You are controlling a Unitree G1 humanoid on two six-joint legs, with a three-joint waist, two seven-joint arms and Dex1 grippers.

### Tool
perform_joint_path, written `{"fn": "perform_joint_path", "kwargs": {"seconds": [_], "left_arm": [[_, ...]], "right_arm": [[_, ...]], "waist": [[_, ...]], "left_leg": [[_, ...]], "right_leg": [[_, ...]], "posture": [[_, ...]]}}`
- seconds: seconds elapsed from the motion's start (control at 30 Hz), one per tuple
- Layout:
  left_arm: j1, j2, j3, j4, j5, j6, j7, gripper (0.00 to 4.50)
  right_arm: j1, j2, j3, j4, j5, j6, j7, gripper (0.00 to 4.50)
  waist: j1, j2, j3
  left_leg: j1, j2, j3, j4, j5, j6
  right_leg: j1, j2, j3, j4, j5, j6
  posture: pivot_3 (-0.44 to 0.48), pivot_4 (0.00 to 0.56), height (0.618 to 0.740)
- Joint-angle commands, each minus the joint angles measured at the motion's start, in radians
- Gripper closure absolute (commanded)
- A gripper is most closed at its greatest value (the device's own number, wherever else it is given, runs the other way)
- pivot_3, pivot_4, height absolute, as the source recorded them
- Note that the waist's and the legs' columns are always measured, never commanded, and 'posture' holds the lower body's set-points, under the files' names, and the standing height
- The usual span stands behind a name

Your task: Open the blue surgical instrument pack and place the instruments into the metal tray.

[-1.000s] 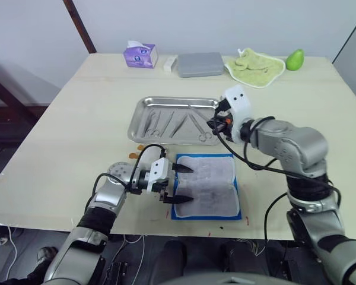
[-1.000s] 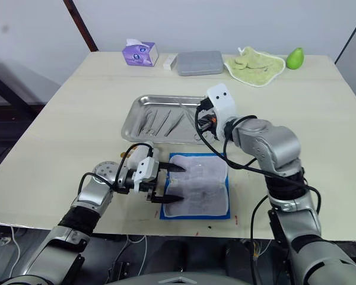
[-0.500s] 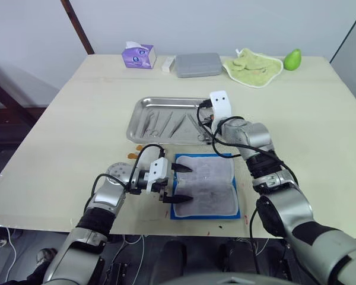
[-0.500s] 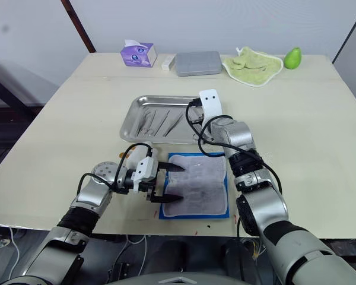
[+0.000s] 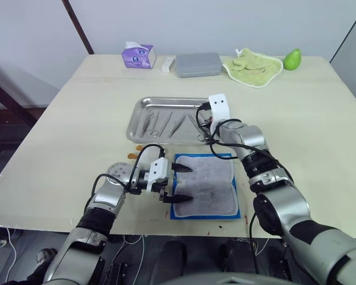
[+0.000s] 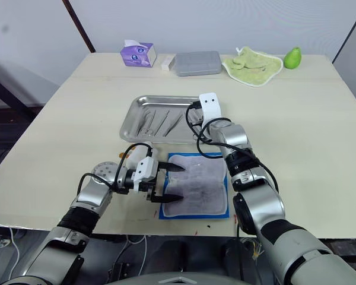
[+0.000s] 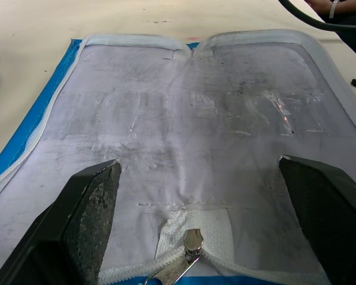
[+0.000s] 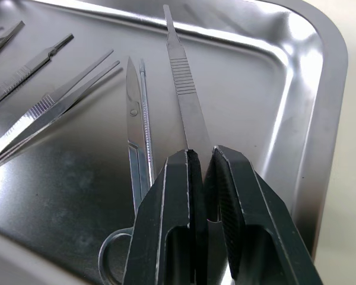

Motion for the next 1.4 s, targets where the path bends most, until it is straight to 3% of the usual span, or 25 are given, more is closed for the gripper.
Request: {"fn": "perform_joint_path", "kwargs": {"seconds": [0.03,0.27,0.3,0.37,0.4,0.43,0.53,0.77,0.93,1.0,1.23,1.4], "left_arm": [[0.037,-0.001,-0.048,0.067,0.076,0.023,0.035,0.0],[0.043,0.001,-0.048,0.05,0.073,0.032,0.038,0.0],[0.043,0.001,-0.048,0.049,0.073,0.032,0.038,0.0],[0.043,0.001,-0.047,0.049,0.073,0.034,0.039,0.0],[0.043,0.001,-0.047,0.049,0.073,0.034,0.039,0.0],[0.043,0.001,-0.047,0.049,0.072,0.035,0.039,0.0],[0.044,0.001,-0.044,0.047,0.069,0.034,0.04,0.0],[0.087,0.0,0.03,-0.055,-0.04,0.082,0.037,0.0],[0.139,-0.002,0.125,-0.231,-0.188,0.223,0.096,0.0],[0.158,-0.005,0.17,-0.319,-0.257,0.309,0.145,0.0],[0.226,0.02,0.289,-0.558,-0.416,0.548,0.303,0.0],[0.303,0.063,0.362,-0.619,-0.475,0.646,0.35,0.0]], "right_arm": [[-0.018,0.006,-0.006,-0.013,-0.008,-0.027,0.007,4.44],[-0.012,0.006,-0.002,0.002,-0.015,-0.034,0.02,4.44],[-0.012,0.006,-0.001,0.003,-0.016,-0.035,0.022,3.64],[-0.014,0.004,0.001,0.008,-0.019,-0.04,0.027,3.37],[-0.013,0.002,0.004,0.007,-0.022,-0.042,0.031,2.77],[-0.013,0.0,0.005,0.005,-0.025,-0.045,0.034,2.59],[0.002,-0.006,0.007,-0.045,-0.029,-0.059,0.04,1.49],[0.211,-0.05,0.079,-0.444,0.017,-0.149,0.233,1.49],[0.427,-0.147,0.074,-0.736,0.16,-0.28,0.498,1.49],[0.495,-0.195,0.058,-0.818,0.203,-0.285,0.555,1.49],[0.663,-0.396,-0.005,-0.967,0.358,-0.247,0.753,1.49],[0.788,-0.532,-0.061,-1.02,0.406,-0.301,0.878,0.07]], "waist": [[0.0,0.0,0.0],[0.0,0.0,0.0],[0.0,0.0,0.0],[0.0,0.0,0.0],[0.0,0.0,0.0],[0.0,0.0,0.0],[0.0,0.001,0.0],[-0.009,0.001,0.002],[-0.023,0.0,0.003],[-0.024,-0.003,0.006],[-0.024,-0.011,0.022],[-0.023,-0.013,0.027]], "left_leg": [[0.0,0.0,0.0,0.0,0.0,0.0],[0.0,0.0,0.0,0.0,0.0,0.0],[0.0,0.0,0.0,0.0,0.0,0.0],[0.0,0.0,0.0,0.0,0.0,0.0],[0.0,0.0,0.0,0.0,0.0,0.0],[0.0,0.0,0.0,0.0,0.0,0.0],[0.0,0.0,0.0,0.0,0.0,0.0],[-0.003,0.001,0.0,-0.001,0.0,0.0],[-0.008,0.001,-0.001,-0.003,0.0,0.0],[-0.019,0.002,-0.002,-0.001,0.0,0.0],[-0.018,0.002,-0.004,0.001,0.0,0.0],[-0.017,0.001,-0.003,0.001,0.0,0.0]], "right_leg": [[0.0,0.0,0.0,0.0,0.0,0.0],[0.0,0.0,0.0,0.0,0.0,0.0],[0.0,0.0,0.0,0.0,0.0,0.0],[0.0,0.0,0.0,0.0,0.0,0.0],[0.0,0.0,0.0,0.0,0.0,0.0],[0.0,0.0,0.0,0.0,0.0,0.0],[0.0,0.0,0.0,0.0,0.0,0.0],[-0.002,0.0,0.0,-0.002,0.0,0.0],[-0.008,0.0,0.0,-0.002,0.0,0.0],[-0.018,0.0,-0.001,0.0,0.0,0.0],[-0.018,-0.001,0.002,0.003,0.0,0.0],[-0.019,0.0,0.002,0.004,0.0,0.0]], "posture": [[0.0,0.15,0.74],[0.0,0.15,0.74],[0.0,0.15,0.74],[0.0,0.15,0.74],[0.0,0.15,0.74],[0.0,0.15,0.74],[0.0,0.15,0.74],[0.0,0.15,0.74],[0.0,0.15,0.74],[0.0,0.15,0.74],[0.0,0.15,0.74],[0.0,0.15,0.74]]}}
